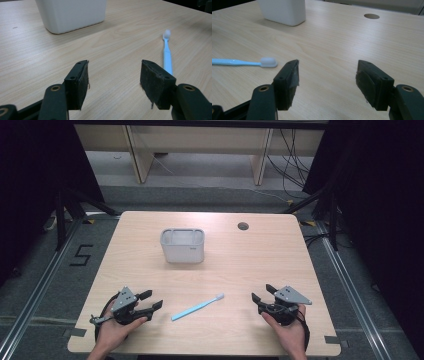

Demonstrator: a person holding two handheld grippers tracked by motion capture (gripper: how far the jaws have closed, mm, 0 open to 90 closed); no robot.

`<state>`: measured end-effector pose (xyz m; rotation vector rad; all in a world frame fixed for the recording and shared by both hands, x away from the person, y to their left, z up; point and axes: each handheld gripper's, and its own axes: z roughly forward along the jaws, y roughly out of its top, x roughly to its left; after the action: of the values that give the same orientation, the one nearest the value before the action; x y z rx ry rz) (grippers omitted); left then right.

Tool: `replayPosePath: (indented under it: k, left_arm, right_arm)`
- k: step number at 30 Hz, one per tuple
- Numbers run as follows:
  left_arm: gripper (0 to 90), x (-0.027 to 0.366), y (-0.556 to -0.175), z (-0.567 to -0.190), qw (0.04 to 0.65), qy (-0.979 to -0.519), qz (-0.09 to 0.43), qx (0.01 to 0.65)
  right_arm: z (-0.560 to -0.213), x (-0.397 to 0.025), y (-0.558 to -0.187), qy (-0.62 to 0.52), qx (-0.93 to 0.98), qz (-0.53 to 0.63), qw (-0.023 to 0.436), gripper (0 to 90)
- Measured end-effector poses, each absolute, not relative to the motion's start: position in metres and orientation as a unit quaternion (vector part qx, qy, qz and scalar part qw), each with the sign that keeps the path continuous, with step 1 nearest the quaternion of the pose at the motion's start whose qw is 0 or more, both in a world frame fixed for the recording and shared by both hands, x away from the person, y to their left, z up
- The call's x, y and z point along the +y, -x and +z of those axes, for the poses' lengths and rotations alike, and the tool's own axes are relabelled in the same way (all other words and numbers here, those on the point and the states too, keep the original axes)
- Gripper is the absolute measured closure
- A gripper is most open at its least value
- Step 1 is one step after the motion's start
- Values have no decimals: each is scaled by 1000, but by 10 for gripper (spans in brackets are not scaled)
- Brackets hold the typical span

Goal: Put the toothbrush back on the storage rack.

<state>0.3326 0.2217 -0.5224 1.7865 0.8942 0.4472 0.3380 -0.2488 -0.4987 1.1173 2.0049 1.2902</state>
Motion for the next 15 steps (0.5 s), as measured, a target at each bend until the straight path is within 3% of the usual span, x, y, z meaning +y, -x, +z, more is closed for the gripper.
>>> replayPosePath:
  k: [15]
  left_arm:
    - [369, 211, -338, -501, 504, -762, 162, 374]
  right_arm:
    - [-493, -251, -339, -419, 736, 473, 245, 355]
